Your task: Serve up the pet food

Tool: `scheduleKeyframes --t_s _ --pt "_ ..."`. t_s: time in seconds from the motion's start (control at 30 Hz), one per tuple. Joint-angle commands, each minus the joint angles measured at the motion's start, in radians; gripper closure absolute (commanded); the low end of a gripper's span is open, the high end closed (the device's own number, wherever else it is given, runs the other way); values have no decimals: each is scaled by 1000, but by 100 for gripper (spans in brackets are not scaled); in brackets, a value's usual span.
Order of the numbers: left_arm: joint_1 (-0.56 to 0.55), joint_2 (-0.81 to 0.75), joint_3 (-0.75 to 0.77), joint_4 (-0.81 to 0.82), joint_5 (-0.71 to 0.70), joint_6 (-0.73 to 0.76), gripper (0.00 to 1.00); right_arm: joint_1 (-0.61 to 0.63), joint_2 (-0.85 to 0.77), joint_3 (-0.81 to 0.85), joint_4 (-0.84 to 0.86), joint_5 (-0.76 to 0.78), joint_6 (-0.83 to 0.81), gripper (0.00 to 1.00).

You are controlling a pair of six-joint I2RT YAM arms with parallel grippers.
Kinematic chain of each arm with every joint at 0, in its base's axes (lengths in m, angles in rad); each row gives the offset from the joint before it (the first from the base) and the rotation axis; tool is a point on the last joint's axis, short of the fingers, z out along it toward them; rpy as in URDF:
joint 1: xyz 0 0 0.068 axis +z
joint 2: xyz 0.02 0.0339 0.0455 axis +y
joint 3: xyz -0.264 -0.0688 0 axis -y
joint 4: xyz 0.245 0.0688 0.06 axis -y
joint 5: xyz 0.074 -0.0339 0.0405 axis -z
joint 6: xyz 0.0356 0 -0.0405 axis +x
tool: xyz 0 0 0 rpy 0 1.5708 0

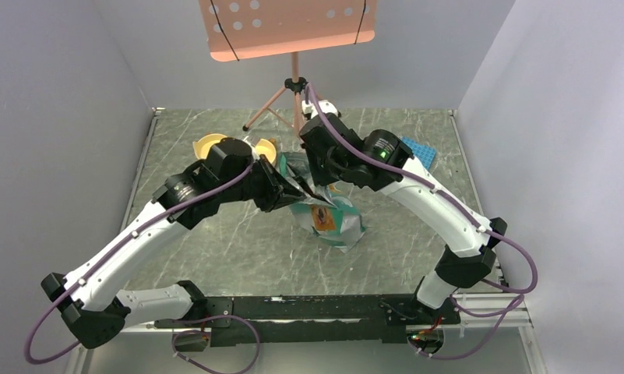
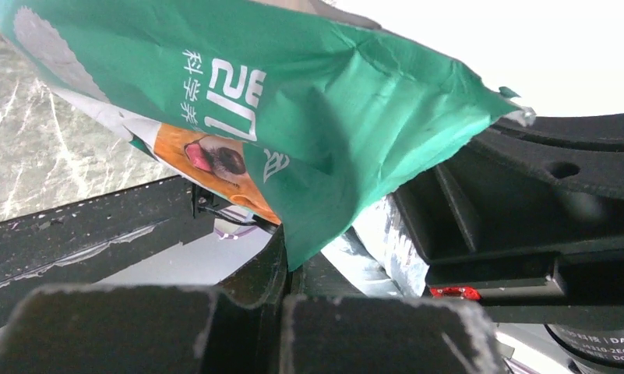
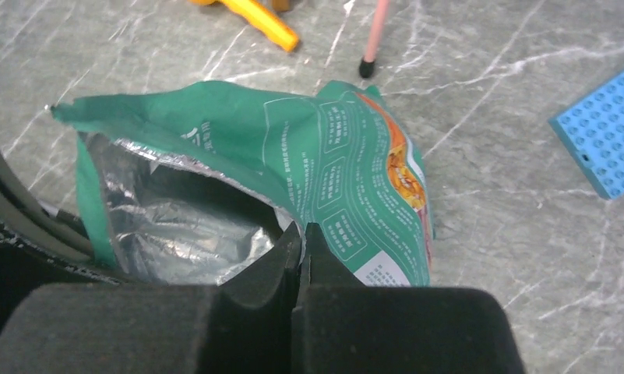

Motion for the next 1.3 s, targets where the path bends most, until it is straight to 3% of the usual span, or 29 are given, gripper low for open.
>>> scheduleKeyframes --t_s 0.0,0.2,0.37,0.47,0.63,0.7,0.8,0.87,0.93,1.1,1.27 --pt "0 65 103 16 58 23 100 -76 -112 15 -79 174 19 100" --pt "-26 322 418 14 114 96 100 -282 -206 148 -126 331 -68 100" --pt "-48 543 727 -42 163 127 100 -324 -211 296 -165 456 -191 100" --pt "-47 586 764 -26 172 124 100 -324 -250 247 -163 495 -201 100" --pt "-36 536 645 -23 143 177 99 -324 -260 189 -147 416 -186 100" --pt "-19 481 533 -30 142 222 92 -324 -287 71 -90 311 -169 100" --pt "35 340 325 -42 114 290 72 -318 -349 -193 45 121 -124 100" --pt "70 206 198 -36 60 342 52 -298 -369 -307 104 35 -82 100" --pt "87 50 118 -87 -33 406 40 -261 -375 -385 153 -9 -55 100" --pt "166 -213 -30 -222 -163 418 29 -179 -343 -419 208 -84 -34 100" --pt "265 -291 -163 -204 -108 331 22 -170 -322 -367 193 -106 -45 100"
